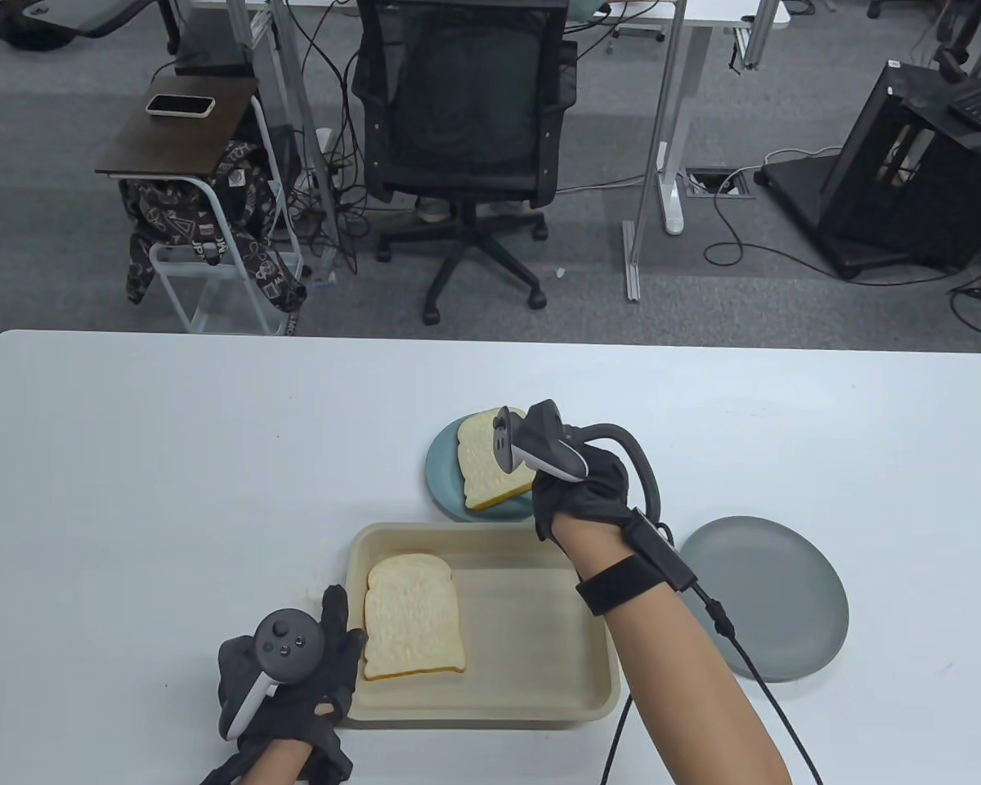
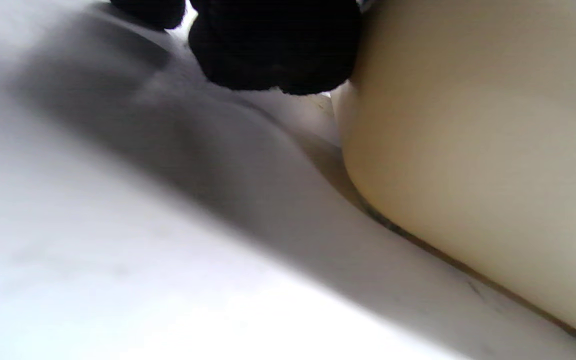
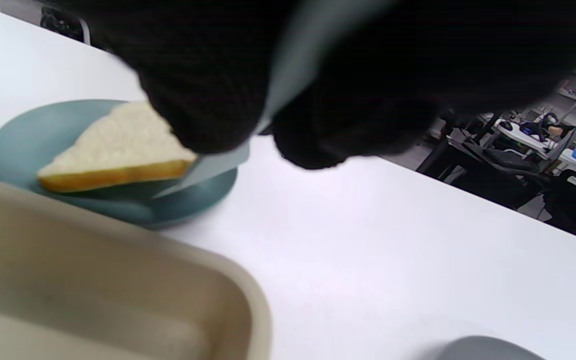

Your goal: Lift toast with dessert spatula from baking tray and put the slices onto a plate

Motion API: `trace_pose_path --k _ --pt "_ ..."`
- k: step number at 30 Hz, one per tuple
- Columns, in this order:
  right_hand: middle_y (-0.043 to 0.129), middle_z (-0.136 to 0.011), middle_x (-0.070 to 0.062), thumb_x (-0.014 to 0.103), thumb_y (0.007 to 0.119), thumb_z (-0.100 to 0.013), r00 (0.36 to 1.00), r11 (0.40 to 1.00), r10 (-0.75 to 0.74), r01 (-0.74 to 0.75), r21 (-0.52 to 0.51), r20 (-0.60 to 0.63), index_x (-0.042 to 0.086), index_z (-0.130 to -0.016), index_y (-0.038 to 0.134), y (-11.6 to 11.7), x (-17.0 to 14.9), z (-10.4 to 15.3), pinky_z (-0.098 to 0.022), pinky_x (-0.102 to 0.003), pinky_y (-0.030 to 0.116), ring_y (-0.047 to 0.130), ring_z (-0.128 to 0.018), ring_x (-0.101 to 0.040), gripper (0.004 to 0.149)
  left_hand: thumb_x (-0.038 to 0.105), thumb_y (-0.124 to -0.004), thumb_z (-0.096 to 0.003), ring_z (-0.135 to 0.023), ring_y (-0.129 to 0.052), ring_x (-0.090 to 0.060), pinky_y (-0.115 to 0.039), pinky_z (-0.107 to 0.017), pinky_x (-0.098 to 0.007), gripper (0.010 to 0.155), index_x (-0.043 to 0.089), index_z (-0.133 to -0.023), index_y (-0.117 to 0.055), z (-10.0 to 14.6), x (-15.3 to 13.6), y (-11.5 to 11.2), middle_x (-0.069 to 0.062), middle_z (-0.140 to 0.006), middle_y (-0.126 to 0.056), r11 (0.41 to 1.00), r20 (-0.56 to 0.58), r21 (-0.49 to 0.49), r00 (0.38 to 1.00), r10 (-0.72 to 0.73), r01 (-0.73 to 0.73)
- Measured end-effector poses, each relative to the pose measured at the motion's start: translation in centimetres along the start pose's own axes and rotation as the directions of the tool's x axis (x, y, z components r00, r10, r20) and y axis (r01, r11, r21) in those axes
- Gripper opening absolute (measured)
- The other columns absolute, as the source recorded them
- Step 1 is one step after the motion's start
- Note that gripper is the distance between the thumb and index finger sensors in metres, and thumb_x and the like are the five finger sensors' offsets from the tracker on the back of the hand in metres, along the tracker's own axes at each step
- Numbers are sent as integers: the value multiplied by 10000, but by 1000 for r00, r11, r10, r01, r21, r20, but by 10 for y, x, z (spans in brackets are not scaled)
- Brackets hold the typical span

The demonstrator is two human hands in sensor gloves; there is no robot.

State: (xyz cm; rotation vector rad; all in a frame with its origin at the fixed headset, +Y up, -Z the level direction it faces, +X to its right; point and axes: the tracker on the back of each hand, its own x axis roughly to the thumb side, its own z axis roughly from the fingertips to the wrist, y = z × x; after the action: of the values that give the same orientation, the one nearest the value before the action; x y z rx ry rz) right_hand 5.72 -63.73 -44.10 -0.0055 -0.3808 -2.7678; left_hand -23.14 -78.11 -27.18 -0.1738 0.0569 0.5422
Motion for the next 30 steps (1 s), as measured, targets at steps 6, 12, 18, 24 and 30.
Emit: trace_pose_path --k 6,12,18,24,30 --pt "973 -688 -217 249 914 -376 1000 1000 -4 5 16 -26 84 -868 844 2 -25 17 -138 -417 944 1020 -360 -336 523 439 -680 -592 -476 -928 -187 -512 -754 -656 650 150 -1113 -422 0 0 0 28 -715 -886 1000 0 0 1000 1 -1" --pt "972 -684 -224 247 910 -381 998 999 41 -42 -19 -46 76 -869 842 -8 -43 48 -132 -415 943 1019 -354 -337 522 437 -676 -593 -476 -928 -188 -509 -754 -657 649 147 -1114 -421 0 0 0 25 -715 -886 1000 0 -2 1000 1 -1" --pt "979 -689 -196 258 916 -375 974 990 7 25 -137 228 106 -861 852 -13 -35 112 -150 -412 944 1022 -366 -327 513 436 -664 -595 -479 -927 -189 -502 -757 -657 645 149 -1116 -415 0 0 0 25 -718 -884 1000 0 -3 1000 3 -3" --pt "982 -700 -161 266 921 -363 879 993 36 19 -112 475 138 -856 852 19 -13 145 -179 -411 945 1024 -390 -319 514 434 -656 -596 -483 -925 -188 -499 -758 -657 644 149 -1117 -410 0 0 -1 27 -721 -881 1000 -1 -4 1000 4 -4" --pt "981 -702 -150 272 909 -362 864 993 10 49 -103 504 149 -854 851 52 -11 139 -184 -403 946 1025 -397 -307 510 431 -644 -596 -486 -924 -190 -494 -760 -658 640 150 -1119 -405 0 0 -1 27 -724 -878 1000 0 -7 1000 5 -5"
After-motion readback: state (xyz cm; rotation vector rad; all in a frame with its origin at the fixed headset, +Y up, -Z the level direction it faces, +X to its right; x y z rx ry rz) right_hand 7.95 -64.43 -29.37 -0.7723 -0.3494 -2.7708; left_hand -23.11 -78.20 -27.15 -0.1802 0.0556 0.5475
